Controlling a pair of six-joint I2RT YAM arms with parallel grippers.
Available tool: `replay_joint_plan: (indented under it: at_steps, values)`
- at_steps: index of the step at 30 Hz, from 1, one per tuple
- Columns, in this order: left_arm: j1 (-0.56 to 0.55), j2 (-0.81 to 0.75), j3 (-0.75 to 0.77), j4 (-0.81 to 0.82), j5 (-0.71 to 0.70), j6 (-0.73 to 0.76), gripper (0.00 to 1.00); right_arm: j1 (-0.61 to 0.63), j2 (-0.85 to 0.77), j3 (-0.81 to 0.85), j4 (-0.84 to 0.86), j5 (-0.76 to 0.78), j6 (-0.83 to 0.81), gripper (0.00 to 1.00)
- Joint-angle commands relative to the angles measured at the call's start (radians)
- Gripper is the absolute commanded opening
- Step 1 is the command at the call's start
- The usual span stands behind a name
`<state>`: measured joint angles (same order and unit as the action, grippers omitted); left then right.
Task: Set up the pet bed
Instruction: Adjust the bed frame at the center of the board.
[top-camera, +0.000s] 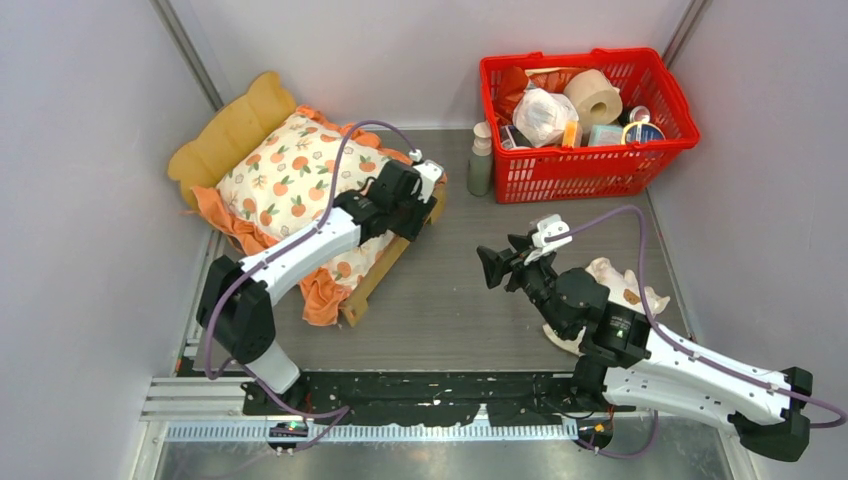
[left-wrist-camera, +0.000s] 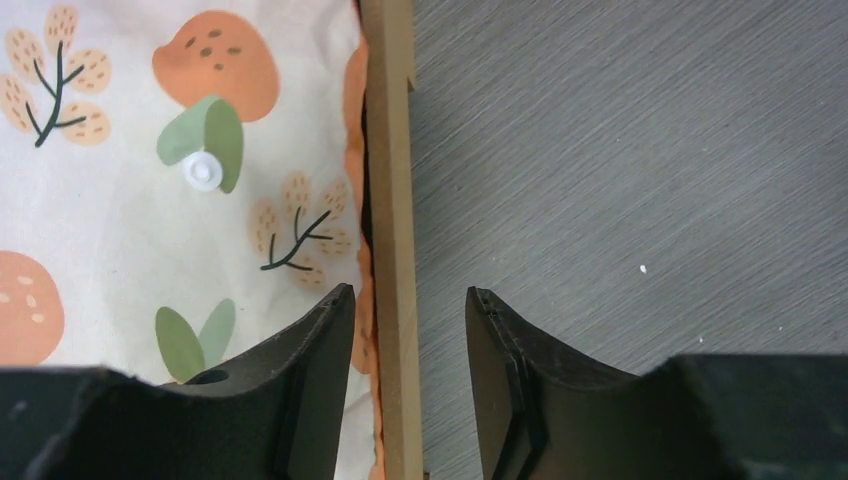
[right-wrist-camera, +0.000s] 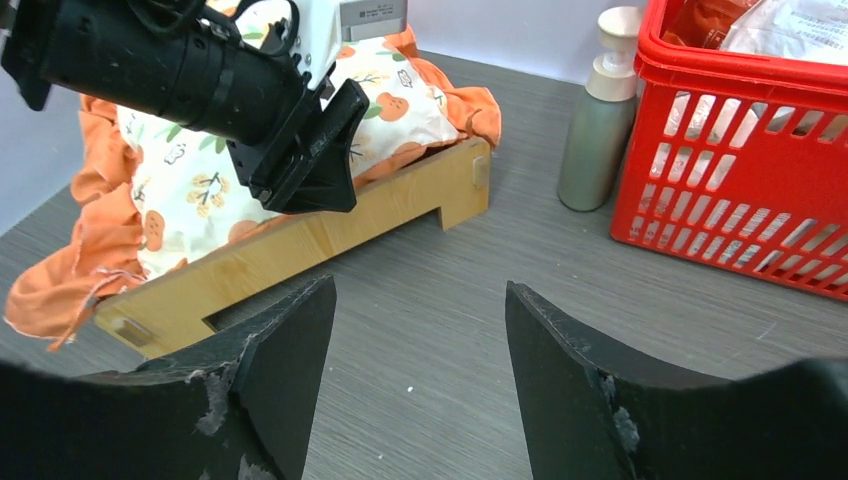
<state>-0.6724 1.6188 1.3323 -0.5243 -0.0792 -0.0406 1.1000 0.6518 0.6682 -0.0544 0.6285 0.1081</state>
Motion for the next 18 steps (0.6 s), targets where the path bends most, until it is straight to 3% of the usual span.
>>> replay_joint_plan:
  at_steps: [1, 14, 18]
  values:
    - [-0.039, 0.015, 0.07, 0.05, -0.081, 0.058, 0.49, -0.014, -0.013, -0.003, 0.007, 0.014, -0.021, 0.69]
    - [-0.039, 0.342, 0.408, -0.03, -0.136, 0.167, 0.49, -0.036, -0.068, -0.004, 0.007, 0.025, -0.064, 0.69]
    - [-0.039, 0.403, 0.449, -0.047, -0.113, 0.16, 0.4, -0.038, -0.072, -0.009, 0.007, 0.026, -0.065, 0.69]
